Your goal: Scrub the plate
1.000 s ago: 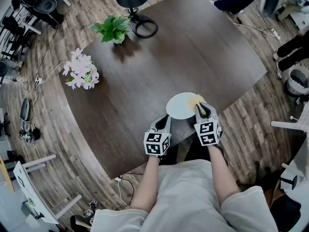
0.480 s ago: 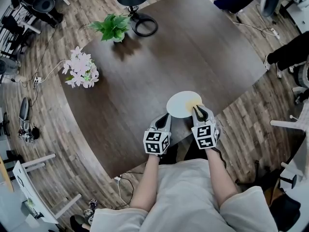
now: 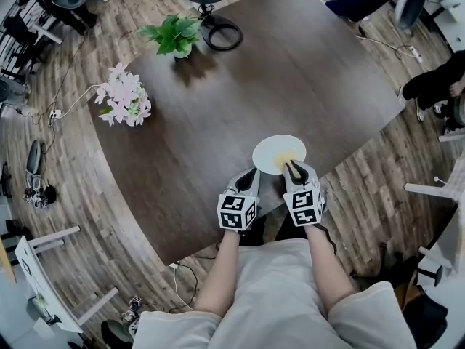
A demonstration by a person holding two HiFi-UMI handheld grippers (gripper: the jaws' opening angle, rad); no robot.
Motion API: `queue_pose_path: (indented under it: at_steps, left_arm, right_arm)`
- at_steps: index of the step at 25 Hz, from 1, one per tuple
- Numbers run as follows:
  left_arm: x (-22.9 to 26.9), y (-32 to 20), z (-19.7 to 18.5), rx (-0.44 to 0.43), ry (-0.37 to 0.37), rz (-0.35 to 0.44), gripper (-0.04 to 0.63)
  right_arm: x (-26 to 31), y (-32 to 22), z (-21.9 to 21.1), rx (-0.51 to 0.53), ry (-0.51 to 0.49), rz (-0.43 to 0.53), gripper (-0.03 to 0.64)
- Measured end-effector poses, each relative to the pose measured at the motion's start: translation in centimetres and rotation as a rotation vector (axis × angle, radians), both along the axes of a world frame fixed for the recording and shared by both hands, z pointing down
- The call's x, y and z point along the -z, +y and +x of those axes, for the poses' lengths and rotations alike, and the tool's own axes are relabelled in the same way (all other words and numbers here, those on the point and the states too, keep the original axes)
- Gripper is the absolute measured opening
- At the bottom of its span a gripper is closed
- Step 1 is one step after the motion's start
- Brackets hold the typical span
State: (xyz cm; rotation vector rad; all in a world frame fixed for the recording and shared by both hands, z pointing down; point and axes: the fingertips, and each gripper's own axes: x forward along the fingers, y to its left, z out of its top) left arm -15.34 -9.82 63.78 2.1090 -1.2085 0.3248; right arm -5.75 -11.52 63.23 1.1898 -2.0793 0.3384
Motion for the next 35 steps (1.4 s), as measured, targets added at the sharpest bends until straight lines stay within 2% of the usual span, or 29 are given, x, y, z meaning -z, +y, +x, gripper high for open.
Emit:
queue_pose_path:
  at_steps: [7, 14, 19, 23, 26, 30, 35]
  left_arm:
    - [0.2, 0.1, 0.2, -0.011, 0.008, 0.004, 0.0]
    - [-0.1, 0.0, -0.3, -0.01, 0.001, 0.012, 0.0]
    - [-0.4, -0.2, -0.6, 0.003, -0.014, 0.012, 0.0]
    - [-0.5, -0.4, -1.5, 0.083, 0.005, 0.009, 0.0]
    - [-0.5, -0.5, -1.5, 0.102, 0.004, 0.012, 0.0]
    - [0.0, 0.6, -1.5, 0.146, -0.064, -0.012, 0.0]
    - [5.6, 3.6, 1.8, 0.197, -0.167, 0.045, 0.0]
  right_arm:
    - [0.0, 0.2, -2.0, 0.03, -0.021, -0.018, 0.063]
    - [1.3, -0.1, -4.3, 0.023, -0.13, -0.004, 0.063]
    - [2.2, -0.3, -1.6, -0.052, -0.154, 0.023, 0.062]
    - [2.8, 0.7, 1.5, -0.095, -0.161, 0.018, 0.061]
    - [3.5, 1.5, 3.8, -0.125, -0.184, 0.025, 0.061]
    - [5.0, 3.6, 6.1, -0.098, -0.21, 0.031, 0.061]
    - [6.7, 6.0, 8.6, -0.048, -0.259, 0.036, 0.061]
